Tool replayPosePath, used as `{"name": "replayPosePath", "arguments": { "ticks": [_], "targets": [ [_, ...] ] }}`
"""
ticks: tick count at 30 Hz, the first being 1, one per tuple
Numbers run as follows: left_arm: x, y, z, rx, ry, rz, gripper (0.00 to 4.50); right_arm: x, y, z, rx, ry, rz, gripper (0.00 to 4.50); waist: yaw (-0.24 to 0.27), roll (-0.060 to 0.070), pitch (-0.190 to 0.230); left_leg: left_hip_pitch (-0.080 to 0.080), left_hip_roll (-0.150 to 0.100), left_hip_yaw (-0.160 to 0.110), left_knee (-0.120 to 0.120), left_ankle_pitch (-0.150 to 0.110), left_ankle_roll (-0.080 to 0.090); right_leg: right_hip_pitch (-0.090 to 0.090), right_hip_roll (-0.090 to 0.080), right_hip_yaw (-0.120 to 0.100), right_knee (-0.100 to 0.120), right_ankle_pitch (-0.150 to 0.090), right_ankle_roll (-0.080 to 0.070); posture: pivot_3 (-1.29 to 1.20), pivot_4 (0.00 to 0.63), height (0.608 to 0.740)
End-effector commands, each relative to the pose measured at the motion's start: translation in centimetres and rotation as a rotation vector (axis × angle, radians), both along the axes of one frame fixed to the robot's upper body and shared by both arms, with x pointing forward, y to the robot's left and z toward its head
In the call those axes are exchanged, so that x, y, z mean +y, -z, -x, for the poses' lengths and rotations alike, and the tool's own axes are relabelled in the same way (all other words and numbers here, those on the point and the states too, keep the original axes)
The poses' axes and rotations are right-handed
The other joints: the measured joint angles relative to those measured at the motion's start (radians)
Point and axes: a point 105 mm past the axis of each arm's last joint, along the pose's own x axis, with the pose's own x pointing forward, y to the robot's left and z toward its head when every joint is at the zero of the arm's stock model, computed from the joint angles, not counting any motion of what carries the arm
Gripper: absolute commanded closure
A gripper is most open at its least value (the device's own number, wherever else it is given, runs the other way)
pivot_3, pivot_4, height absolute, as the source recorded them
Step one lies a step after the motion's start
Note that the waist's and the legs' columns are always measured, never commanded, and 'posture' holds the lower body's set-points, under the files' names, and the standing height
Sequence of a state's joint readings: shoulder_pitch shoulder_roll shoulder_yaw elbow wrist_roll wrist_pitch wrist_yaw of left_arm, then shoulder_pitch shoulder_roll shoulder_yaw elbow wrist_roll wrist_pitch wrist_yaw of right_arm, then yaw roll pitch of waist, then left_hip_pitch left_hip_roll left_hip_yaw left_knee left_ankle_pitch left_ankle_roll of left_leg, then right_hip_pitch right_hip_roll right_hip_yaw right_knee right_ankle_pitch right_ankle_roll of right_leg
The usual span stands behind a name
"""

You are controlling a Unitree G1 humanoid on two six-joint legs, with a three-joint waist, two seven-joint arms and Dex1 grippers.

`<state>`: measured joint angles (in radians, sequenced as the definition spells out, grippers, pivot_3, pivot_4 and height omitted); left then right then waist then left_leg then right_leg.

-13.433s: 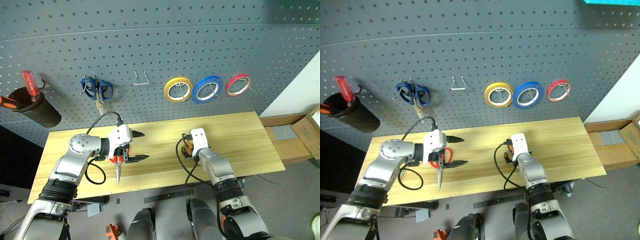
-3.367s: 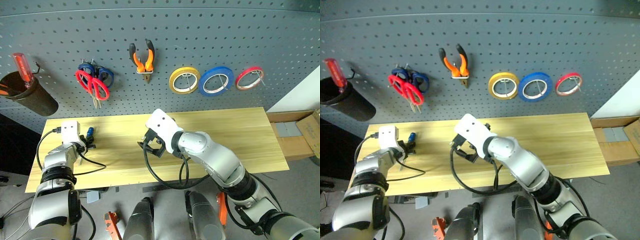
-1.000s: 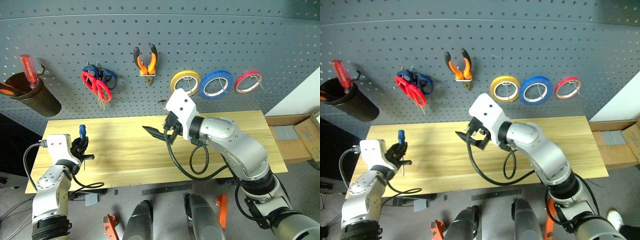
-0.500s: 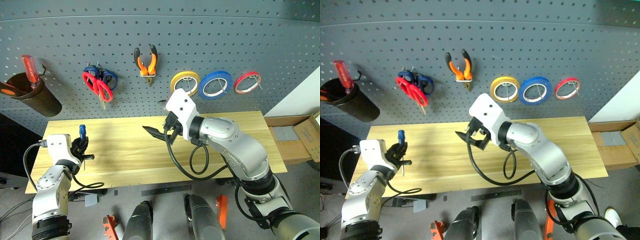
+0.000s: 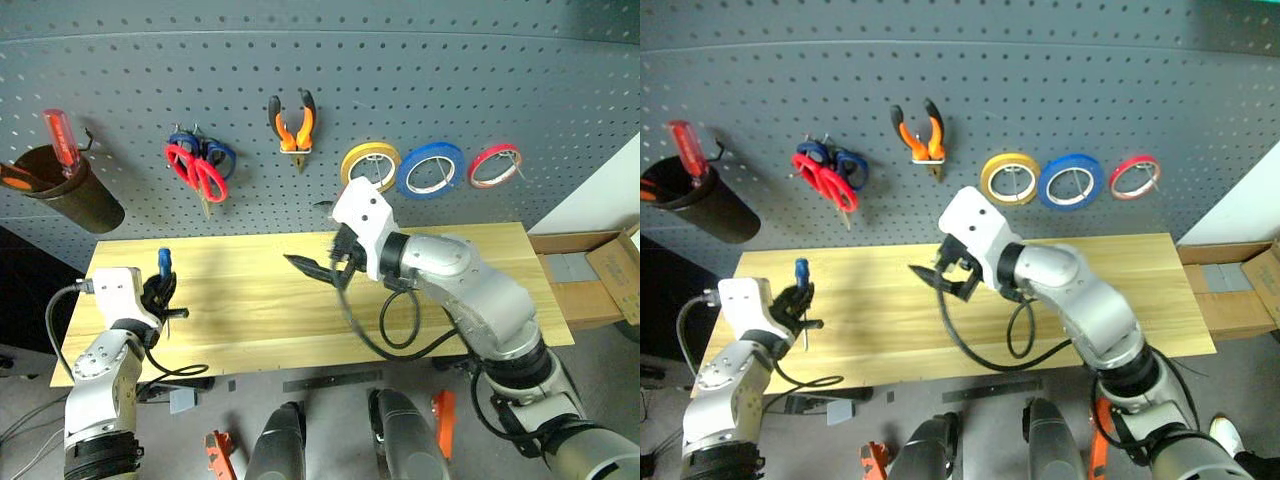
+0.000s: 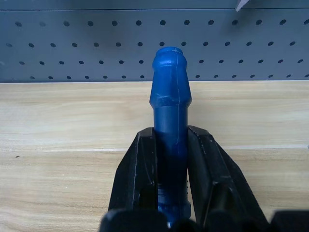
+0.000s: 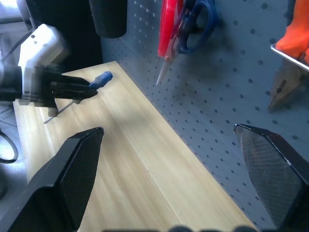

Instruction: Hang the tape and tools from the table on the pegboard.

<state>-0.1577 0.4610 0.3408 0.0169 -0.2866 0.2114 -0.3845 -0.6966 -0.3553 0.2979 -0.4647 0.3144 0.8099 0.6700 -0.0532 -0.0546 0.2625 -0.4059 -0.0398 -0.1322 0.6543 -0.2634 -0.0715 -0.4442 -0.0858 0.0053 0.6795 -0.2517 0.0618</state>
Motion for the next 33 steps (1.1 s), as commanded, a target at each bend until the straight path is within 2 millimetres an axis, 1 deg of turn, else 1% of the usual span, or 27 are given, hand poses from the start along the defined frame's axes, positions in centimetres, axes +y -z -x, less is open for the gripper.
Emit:
{"name": "replayPosePath", "arguments": {
  "ticks": [1, 2, 3, 4, 5, 6, 8, 9, 12, 16, 19, 22, 25, 28, 31, 33],
  "targets": [
    [-9.4, -15.9, 0.6, -0.567, 0.406, -0.413, 3.97, -0.9, -1.1, 2.0, -0.087, -0.224, -0.003, 0.00, 0.042, -0.012, -0.013, -0.006, 0.002, -0.006, 0.007, 0.000, -0.001, 0.001, 0.001, -0.010, -0.001, 0.000, 0.000, 0.01, 0.101, 0.740],
    [-9.7, -16.4, 0.7, -0.589, 0.416, -0.440, 3.97, -0.9, -1.2, 2.1, -0.090, -0.233, -0.011, 0.00, 0.042, -0.013, -0.026, -0.011, 0.003, -0.010, 0.009, 0.002, -0.004, -0.001, 0.002, -0.014, -0.003, 0.003, -0.003, 0.01, 0.101, 0.740],
    [-9.9, -16.9, 0.8, -0.613, 0.426, -0.463, 3.97, -0.9, -1.5, 2.1, -0.092, -0.241, -0.024, 0.00, 0.036, -0.004, -0.041, -0.011, 0.004, -0.007, 0.009, 0.002, -0.004, 0.001, 0.003, -0.014, -0.008, 0.007, -0.003, 0.01, 0.100, 0.740],
    [-10.2, -17.4, 0.8, -0.634, 0.433, -0.480, 3.97, -1.0, -1.6, 2.2, -0.094, -0.245, -0.032, 0.00, 0.021, 0.011, -0.062, -0.009, 0.003, -0.003, 0.008, 0.001, -0.002, 0.005, 0.001, -0.013, -0.016, 0.010, 0.001, 0.01, 0.099, 0.740],
    [-10.4, -17.8, 0.8, -0.650, 0.438, -0.490, 3.97, -1.0, -1.6, 2.1, -0.094, -0.246, -0.036, 0.00, 0.014, 0.023, -0.070, -0.004, 0.000, 0.002, 0.007, -0.002, 0.004, 0.010, -0.004, -0.011, -0.023, 0.013, 0.006, 0.01, 0.099, 0.740],
    [-10.6, -18.0, 0.8, -0.659, 0.442, -0.494, 3.97, -1.1, -1.6, 2.1, -0.093, -0.246, -0.038, 0.00, 0.009, 0.032, -0.077, 0.008, -0.002, 0.009, 0.005, -0.005, 0.009, 0.021, -0.008, -0.008, -0.026, 0.013, 0.007, 0.01, 0.099, 0.740],
    [-10.8, -18.2, 0.7, -0.667, 0.445, -0.489, 3.97, -1.3, -1.4, 2.0, -0.095, -0.246, -0.027, 0.00, 0.004, 0.033, -0.078, 0.025, 0.000, 0.014, -0.001, -0.007, 0.012, 0.035, -0.006, -0.007, -0.033, 0.013, 0.009, 0.00, 0.102, 0.740],
    [-10.6, -18.0, 0.6, -0.662, 0.441, -0.474, 3.97, -1.2, -1.3, 2.1, -0.095, -0.252, -0.023, 0.00, 0.004, 0.033, -0.078, 0.028, 0.002, 0.014, -0.001, -0.009, 0.015, 0.037, -0.004, -0.008, -0.032, 0.013, 0.009, -0.01, 0.103, 0.740],
    [-9.9, -16.9, 0.3, -0.628, 0.415, -0.428, 3.97, -1.1, -1.3, 2.4, -0.090, -0.259, -0.020, 0.00, 0.003, 0.033, -0.078, 0.028, 0.007, 0.012, 0.002, -0.009, 0.016, 0.037, 0.001, -0.009, -0.029, 0.014, 0.008, -0.03, 0.106, 0.740],
    [-8.6, -15.7, -0.1, -0.582, 0.351, -0.361, 3.97, -1.4, -0.8, 2.7, -0.073, -0.247, -0.011, 0.00, 0.003, 0.033, -0.078, 0.027, 0.008, 0.012, 0.007, -0.009, 0.015, 0.037, 0.001, -0.008, -0.025, 0.014, 0.008, -0.04, 0.114, 0.740],
    [-8.5, -15.1, -0.3, -0.561, 0.343, -0.326, 3.97, -1.6, -0.7, 2.9, -0.067, -0.246, -0.007, 0.00, 0.002, 0.033, -0.078, 0.026, 0.007, 0.012, 0.008, -0.009, 0.015, 0.037, 0.001, -0.008, -0.025, 0.014, 0.008, -0.06, 0.117, 0.740],
    [-8.2, -15.0, -0.4, -0.555, 0.330, -0.286, 3.97, -1.6, -0.6, 2.9, -0.066, -0.241, -0.001, 0.00, 0.002, 0.033, -0.078, 0.026, 0.007, 0.012, 0.008, -0.009, 0.015, 0.036, 0.001, -0.008, -0.024, 0.014, 0.008, -0.06, 0.119, 0.740],
    [-7.7, -16.4, 0.2, -0.627, 0.299, -0.277, 3.97, -1.6, -0.6, 3.1, -0.068, -0.244, 0.004, 0.00, 0.002, 0.033, -0.078, 0.026, 0.007, 0.012, 0.008, -0.009, 0.015, 0.036, 0.001, -0.008, -0.024, 0.014, 0.008, -0.06, 0.120, 0.740],
    [-5.8, -18.2, 1.1, -0.716, 0.171, -0.248, 3.97, -1.6, -1.4, 3.5, -0.071, -0.263, -0.020, 0.00, 0.002, 0.033, -0.078, 0.026, 0.007, 0.012, 0.008, -0.009, 0.015, 0.036, 0.001, -0.008, -0.024, 0.014, 0.008, -0.06, 0.120, 0.740],
    [-3.4, -18.7, 1.8, -0.746, 0.037, -0.236, 3.97, -1.5, -2.4, 3.8, -0.086, -0.282, -0.048, 0.00, 0.001, 0.033, -0.078, 0.026, 0.008, 0.012, 0.008, -0.009, 0.015, 0.036, 0.001, -0.008, -0.024, 0.014, 0.008, -0.05, 0.119, 0.740],
    [-2.3, -18.8, 2.1, -0.753, -0.018, -0.234, 3.97, -1.4, -3.0, 3.8, -0.088, -0.287, -0.067, 0.00, 0.001, 0.033, -0.078, 0.026, 0.008, 0.012, 0.008, -0.009, 0.015, 0.036, 0.001, -0.008, -0.024, 0.014, 0.008, -0.04, 0.119, 0.740]
  ]
}}
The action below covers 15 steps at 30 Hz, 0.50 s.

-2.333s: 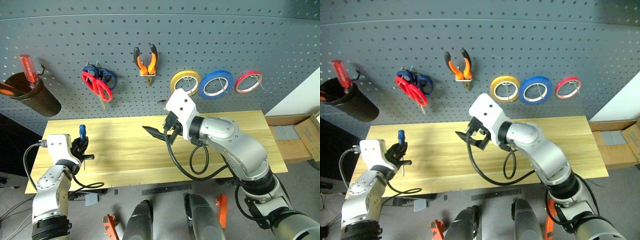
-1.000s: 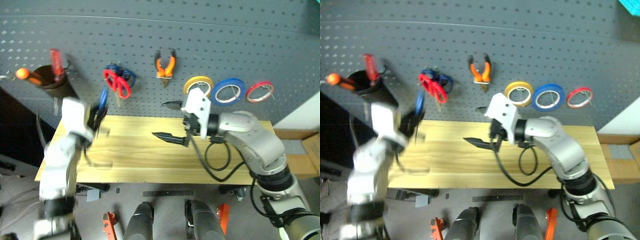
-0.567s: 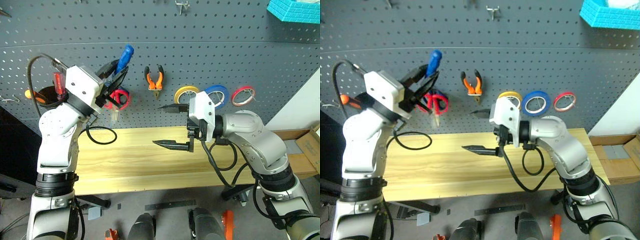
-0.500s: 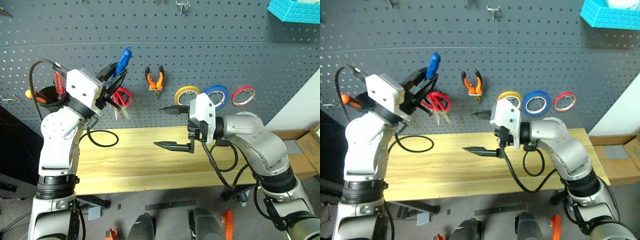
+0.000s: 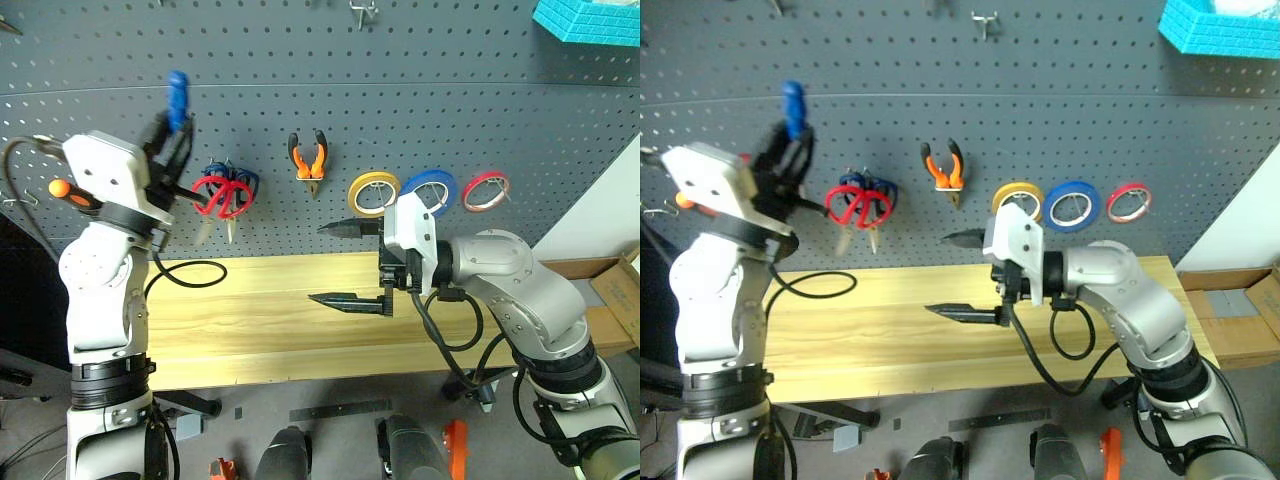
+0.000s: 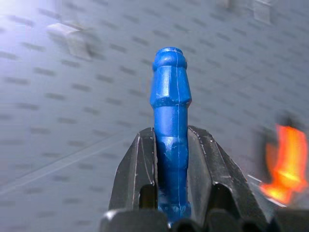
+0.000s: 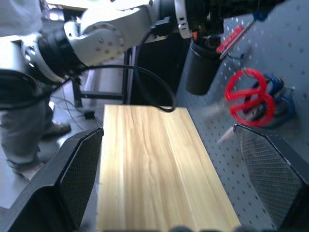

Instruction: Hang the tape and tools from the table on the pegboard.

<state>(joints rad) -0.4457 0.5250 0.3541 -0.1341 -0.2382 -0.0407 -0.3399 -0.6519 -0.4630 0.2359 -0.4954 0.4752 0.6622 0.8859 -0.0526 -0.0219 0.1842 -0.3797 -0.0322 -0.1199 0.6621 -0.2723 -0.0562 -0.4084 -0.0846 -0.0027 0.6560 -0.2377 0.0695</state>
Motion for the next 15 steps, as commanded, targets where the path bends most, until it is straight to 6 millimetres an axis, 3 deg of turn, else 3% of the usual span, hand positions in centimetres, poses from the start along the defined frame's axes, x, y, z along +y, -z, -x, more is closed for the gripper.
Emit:
{"name": "replayPosePath", "arguments": {
  "ticks": [1, 7, 15],
  "targets": [
    [1.8, -2.0, 1.7, -0.109, -0.094, 0.016, 3.97, 0.1, -2.4, 0.6, -0.061, -0.023, -0.059, 0.00, 0.002, 0.000, 0.000, 0.000, 0.000, 0.000, 0.000, 0.000, 0.000, 0.000, 0.000, 0.000, 0.000, 0.000, 0.000, -0.04, 0.118, 0.740],
    [4.3, -2.1, 1.7, -0.120, -0.190, 0.066, 3.97, 0.8, -3.6, -0.1, -0.094, -0.025, -0.085, 0.00, 0.003, -0.001, 0.000, 0.000, 0.000, 0.000, 0.000, 0.000, 0.000, 0.000, 0.000, 0.000, 0.001, 0.000, 0.000, -0.03, 0.115, 0.740],
    [5.1, -2.3, 0.9, -0.124, -0.204, 0.076, 3.97, 2.6, -4.3, -1.0, -0.154, -0.017, -0.107, 0.00, 0.002, -0.001, -0.001, 0.000, 0.000, 0.000, 0.000, 0.000, 0.000, -0.001, 0.000, 0.000, 0.001, 0.000, 0.000, -0.04, 0.112, 0.740]
  ]
}}
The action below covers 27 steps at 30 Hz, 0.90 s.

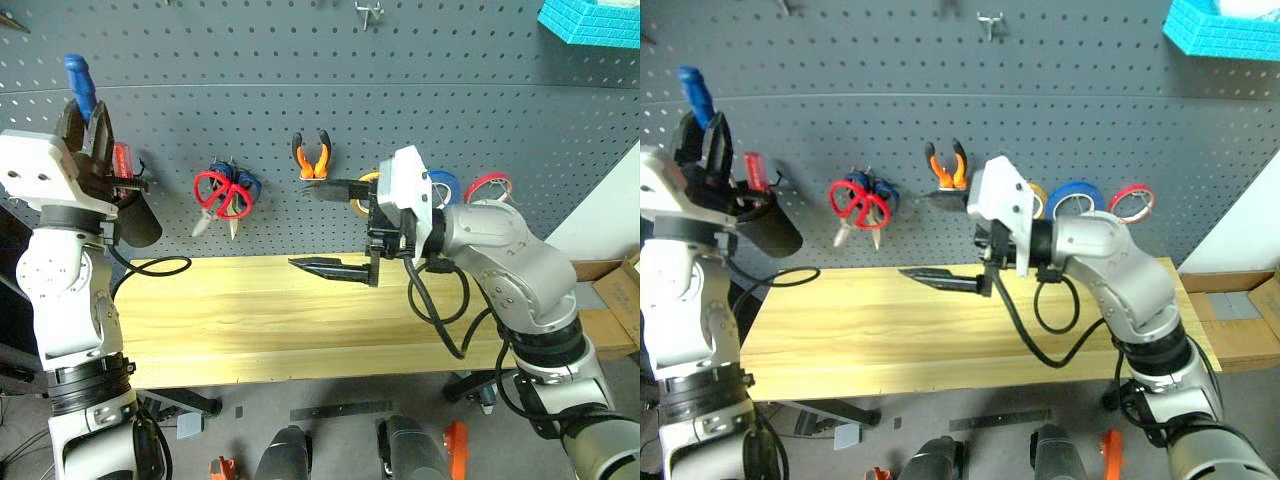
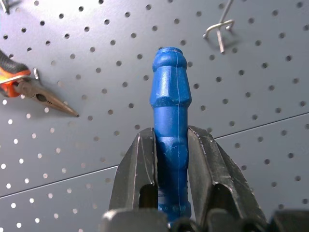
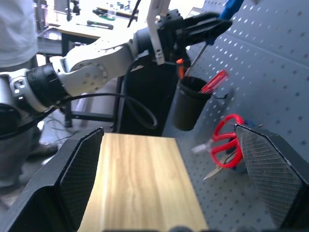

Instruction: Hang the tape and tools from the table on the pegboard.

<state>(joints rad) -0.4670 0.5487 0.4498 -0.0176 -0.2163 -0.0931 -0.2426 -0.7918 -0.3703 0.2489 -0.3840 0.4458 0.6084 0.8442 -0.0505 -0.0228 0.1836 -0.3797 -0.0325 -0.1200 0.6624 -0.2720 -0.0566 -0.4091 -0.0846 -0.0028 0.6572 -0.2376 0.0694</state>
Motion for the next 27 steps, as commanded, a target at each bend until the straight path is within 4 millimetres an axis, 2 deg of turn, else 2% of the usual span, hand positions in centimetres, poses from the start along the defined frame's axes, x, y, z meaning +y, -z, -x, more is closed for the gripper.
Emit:
{"name": "replayPosePath", "arguments": {
  "ticks": [1, 5, 12, 20, 27],
  "targets": [
    [0.3, -1.9, 0.7, -0.074, -0.022, -0.028, 3.97, 0.8, -1.3, 0.3, -0.077, -0.013, -0.027, 0.00, -0.001, 0.000, 0.000, 0.000, 0.000, 0.000, 0.000, 0.000, 0.000, 0.000, 0.000, 0.000, 0.000, 0.000, 0.000, -0.05, 0.111, 0.740],
    [0.4, -1.7, 0.5, -0.065, -0.016, -0.022, 3.97, 1.0, -1.2, 0.4, -0.071, -0.022, -0.022, 0.00, -0.001, -0.001, 0.000, 0.000, 0.000, 0.000, 0.000, 0.001, -0.001, -0.001, 0.000, 0.001, 0.000, 0.000, 0.000, -0.05, 0.111, 0.740],
    [0.2, 0.4, 0.0, 0.038, 0.018, -0.015, 3.97, 0.6, -0.3, 1.2, -0.023, -0.061, 0.007, 0.00, -0.004, -0.001, 0.000, -0.001, 0.000, 0.000, 0.000, 0.000, -0.001, -0.001, 0.000, 0.001, 0.001, 0.000, 0.000, -0.04, 0.107, 0.740],
    [1.9, -0.6, 0.3, -0.012, -0.030, 0.029, 3.97, 1.3, -1.5, 0.0, -0.077, -0.004, -0.062, 0.00, -0.003, -0.002, -0.002, 0.000, 0.000, 0.000, 0.000, 0.000, 0.000, -0.002, 0.000, 0.001, 0.002, 0.000, 0.000, -0.02, 0.104, 0.740],
    [3.3, -0.3, 0.0, -0.027, -0.084, 0.045, 3.97, 2.9, -2.1, -0.9, -0.168, 0.056, -0.109, 0.00, -0.004, -0.003, -0.002, -0.001, 0.000, 0.001, 0.000, 0.001, -0.003, -0.003, 0.000, 0.002, 0.002, 0.000, 0.000, -0.02, 0.102, 0.740]
  ]
}}
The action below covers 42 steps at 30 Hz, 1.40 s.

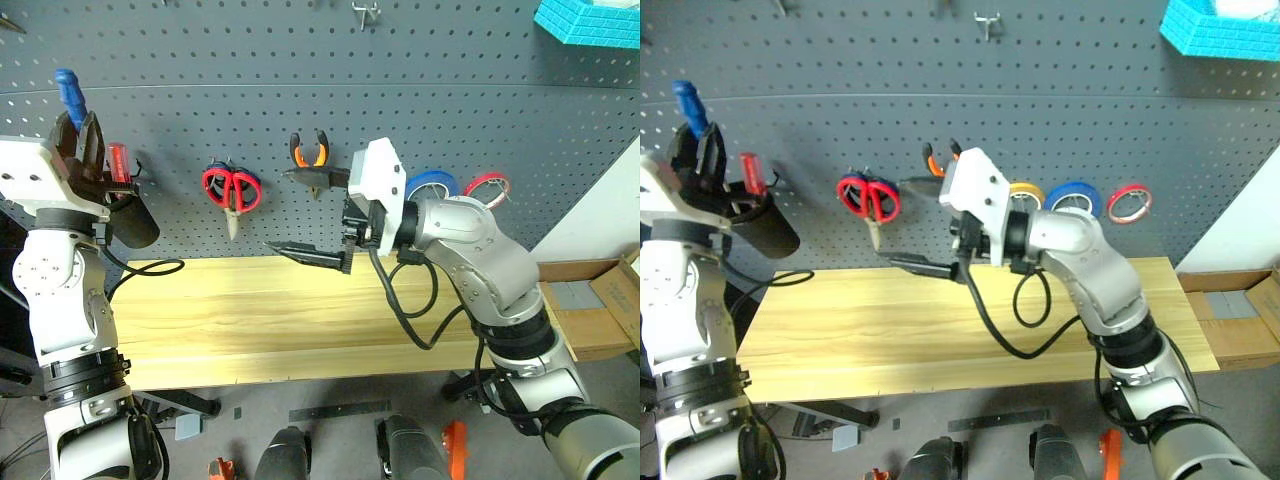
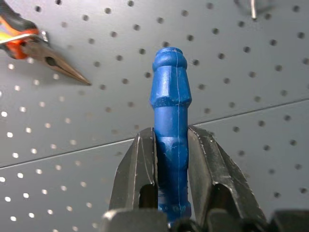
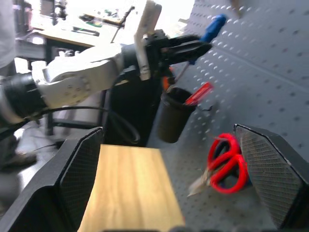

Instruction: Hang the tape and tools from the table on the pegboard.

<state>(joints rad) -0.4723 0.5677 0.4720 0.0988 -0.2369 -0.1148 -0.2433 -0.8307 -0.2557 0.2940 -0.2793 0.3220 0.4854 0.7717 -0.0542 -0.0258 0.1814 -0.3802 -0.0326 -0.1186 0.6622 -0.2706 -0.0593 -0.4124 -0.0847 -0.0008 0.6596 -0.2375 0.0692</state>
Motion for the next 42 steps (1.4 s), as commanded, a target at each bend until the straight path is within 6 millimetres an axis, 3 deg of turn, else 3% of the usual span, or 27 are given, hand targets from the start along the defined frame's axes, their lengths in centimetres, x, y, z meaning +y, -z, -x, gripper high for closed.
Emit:
{"name": "replayPosePath", "arguments": {
  "ticks": [1, 18, 28, 32, 34, 42],
  "targets": [
    [1.2, -1.8, 0.7, -0.077, -0.051, -0.013, 3.97, 0.9, -1.4, 0.4, -0.094, 0.003, -0.036, 0.00, 0.000, -0.001, 0.000, 0.000, 0.000, 0.000, 0.000, 0.000, 0.000, 0.000, 0.000, 0.000, 0.001, 0.000, 0.000, -0.03, 0.102, 0.740],
    [4.2, -1.9, -1.5, -0.115, -0.156, 0.003, 3.97, 2.5, -1.1, 0.8, -0.120, -0.010, -0.029, 0.00, -0.003, -0.009, -0.006, -0.001, -0.001, 0.005, -0.001, 0.000, 0.000, -0.007, 0.000, 0.006, 0.004, 0.000, 0.000, -0.04, 0.119, 0.740],
    [4.3, -1.2, -2.5, -0.111, -0.164, -0.001, 3.97, 2.8, -0.9, 0.8, -0.122, -0.009, -0.016, 0.00, -0.006, -0.010, -0.006, -0.002, -0.001, 0.007, -0.001, -0.001, 0.001, -0.009, 0.000, 0.009, 0.004, 0.000, 0.000, -0.05, 0.120, 0.740],
    [4.9, 1.5, -3.2, -0.057, -0.212, 0.061, 3.97, 3.0, -0.6, 1.2, -0.112, -0.026, -0.007, 0.00, -0.006, -0.010, -0.006, -0.001, -0.001, 0.008, -0.001, -0.001, 0.002, -0.009, 0.000, 0.009, 0.005, 0.000, 0.000, -0.06, 0.131, 0.740],
    [5.2, 2.0, -2.9, -0.064, -0.218, 0.081, 3.97, 3.0, -0.6, 1.3, -0.110, -0.028, -0.006, 0.00, -0.009, -0.010, -0.006, -0.001, -0.001, 0.008, -0.001, -0.001, 0.002, -0.009, 0.000, 0.009, 0.005, 0.000, 0.000, -0.06, 0.131, 0.740],
    [6.1, 2.2, -2.4, -0.080, -0.241, 0.137, 1.34, 3.0, -0.5, 1.2, -0.109, -0.027, -0.001, 0.00, -0.018, -0.010, -0.006, -0.001, -0.001, 0.007, -0.001, -0.001, 0.002, -0.009, 0.000, 0.009, 0.005, 0.000, 0.000, -0.06, 0.126, 0.740]
  ]
}}
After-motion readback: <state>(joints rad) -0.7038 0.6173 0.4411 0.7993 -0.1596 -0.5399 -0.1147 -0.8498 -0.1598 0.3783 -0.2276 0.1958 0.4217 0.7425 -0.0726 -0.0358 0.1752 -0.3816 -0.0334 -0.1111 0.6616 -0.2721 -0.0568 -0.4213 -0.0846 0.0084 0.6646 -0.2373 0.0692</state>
